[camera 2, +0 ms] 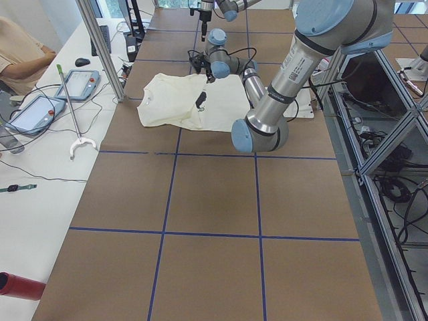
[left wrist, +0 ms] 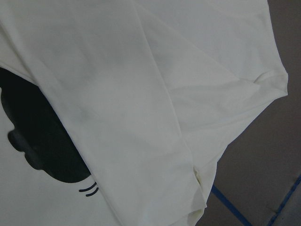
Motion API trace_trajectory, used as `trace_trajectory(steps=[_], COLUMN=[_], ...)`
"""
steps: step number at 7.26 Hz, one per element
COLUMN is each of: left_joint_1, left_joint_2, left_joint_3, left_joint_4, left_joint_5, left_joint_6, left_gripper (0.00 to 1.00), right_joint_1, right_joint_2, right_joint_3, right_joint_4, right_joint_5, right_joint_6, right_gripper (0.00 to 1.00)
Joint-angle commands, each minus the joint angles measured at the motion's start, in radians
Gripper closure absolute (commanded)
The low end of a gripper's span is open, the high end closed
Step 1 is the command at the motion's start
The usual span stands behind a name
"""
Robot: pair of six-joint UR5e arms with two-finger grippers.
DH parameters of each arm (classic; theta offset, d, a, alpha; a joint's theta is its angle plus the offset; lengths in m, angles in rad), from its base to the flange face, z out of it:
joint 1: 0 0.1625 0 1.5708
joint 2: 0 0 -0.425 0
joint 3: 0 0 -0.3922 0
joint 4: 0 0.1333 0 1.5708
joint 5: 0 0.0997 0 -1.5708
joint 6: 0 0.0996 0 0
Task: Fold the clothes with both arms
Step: 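Release the sleeve with the left gripper while the right gripper moves to the hem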
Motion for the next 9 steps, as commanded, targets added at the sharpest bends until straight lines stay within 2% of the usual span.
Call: trace_trajectory(steps=[1, 2, 4, 6, 7, 9], left_joint_1=[-0.075, -0.105, -0.154, -0.159, -0.161, -0.159], left_joint_2=[0.119, 0.124, 0.164, 0.164, 0.159, 0.158], left_joint_3=[-0.176, -0.162, -0.133, -0.124, -0.125, -0.125], left_joint_4=[0.098, 0.097, 0.081, 0.080, 0.081, 0.081], left_joint_5=[-0.001, -0.003, -0.004, -0.006, -0.006, -0.008], left_joint_6=[0.241, 0.327, 0.456, 0.458, 0.456, 0.455], left_gripper=[0.06, 0.06, 0.06, 0.06, 0.06, 0.06], right_joint_1=[-0.345, -0.441, -0.646, -0.675, -0.695, -0.736], right_joint_2=[0.012, 0.011, -0.003, -0.075, -0.155, -0.185], right_joint_3=[0.172, 0.201, 0.228, 0.246, 0.249, 0.246], right_joint_4=[-0.013, -0.013, -0.019, -0.028, -0.028, -0.028], right_joint_5=[-0.345, -0.439, -0.710, -0.726, -0.729, -0.742], right_joint_6=[0.380, 0.460, 0.558, 0.582, 0.620, 0.645], right_gripper=[0.00, 0.01, 0.04, 0.04, 0.07, 0.08])
